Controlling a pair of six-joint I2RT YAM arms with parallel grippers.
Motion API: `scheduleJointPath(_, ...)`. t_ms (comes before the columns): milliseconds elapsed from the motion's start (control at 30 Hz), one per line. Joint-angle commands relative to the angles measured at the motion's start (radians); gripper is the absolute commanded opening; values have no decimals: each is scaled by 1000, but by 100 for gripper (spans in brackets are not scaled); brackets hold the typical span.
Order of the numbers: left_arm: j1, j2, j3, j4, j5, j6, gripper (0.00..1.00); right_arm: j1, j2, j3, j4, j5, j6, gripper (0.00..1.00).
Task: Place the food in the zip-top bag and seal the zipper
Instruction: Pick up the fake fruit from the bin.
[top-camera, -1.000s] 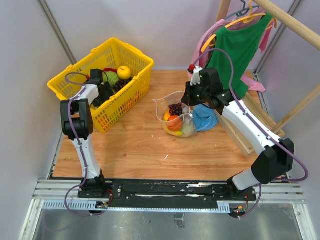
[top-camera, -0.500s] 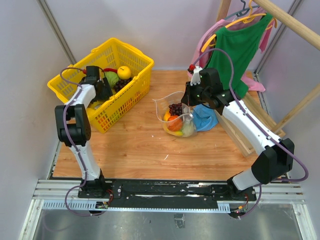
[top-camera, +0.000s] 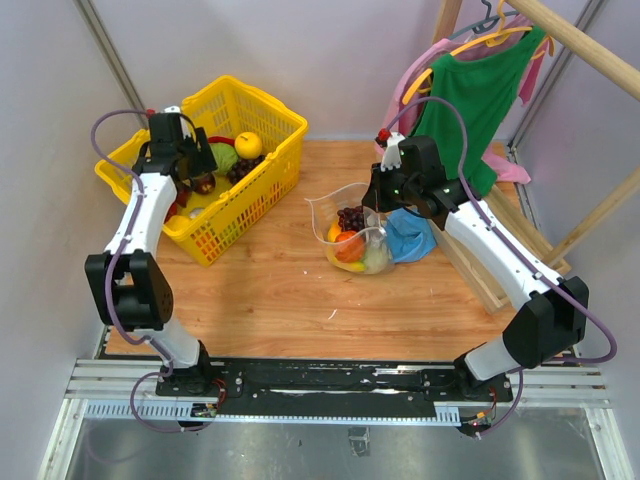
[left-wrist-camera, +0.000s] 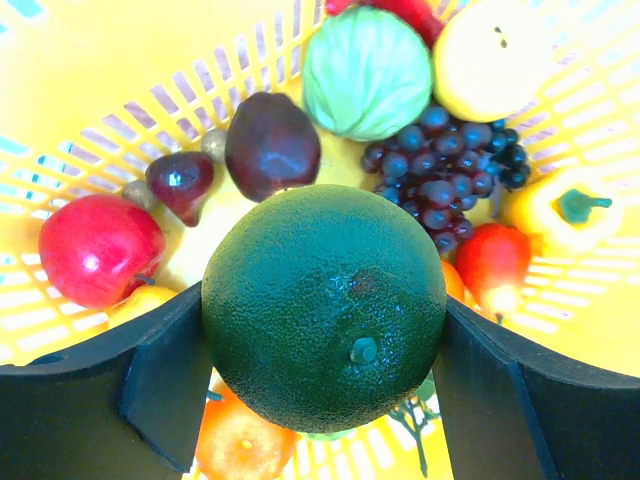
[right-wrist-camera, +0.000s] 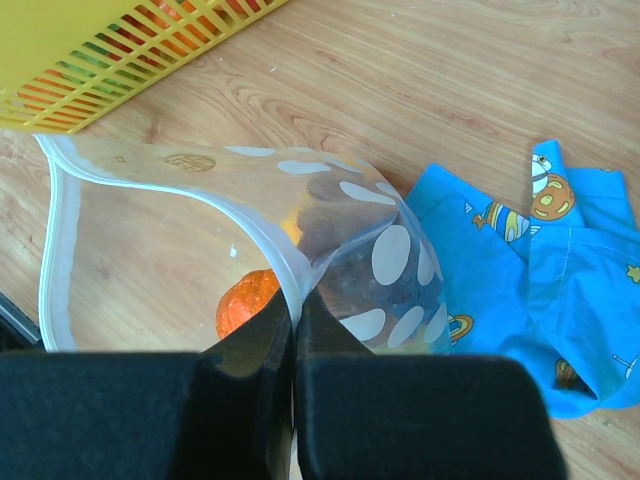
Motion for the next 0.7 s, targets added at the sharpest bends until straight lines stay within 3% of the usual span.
scheduleJointPath(0, -50, -63, 47, -43, 41, 56, 23, 2, -16, -8, 31, -25, 7, 1)
scheduleJointPath(333, -226, -228, 103, -111, 67, 103, 21, 8, -18, -9, 38, -42, 31, 1)
scheduleJointPath(667, -580, -344, 42, -44, 144, 100, 20, 13, -3, 0, 45, -70, 61, 1)
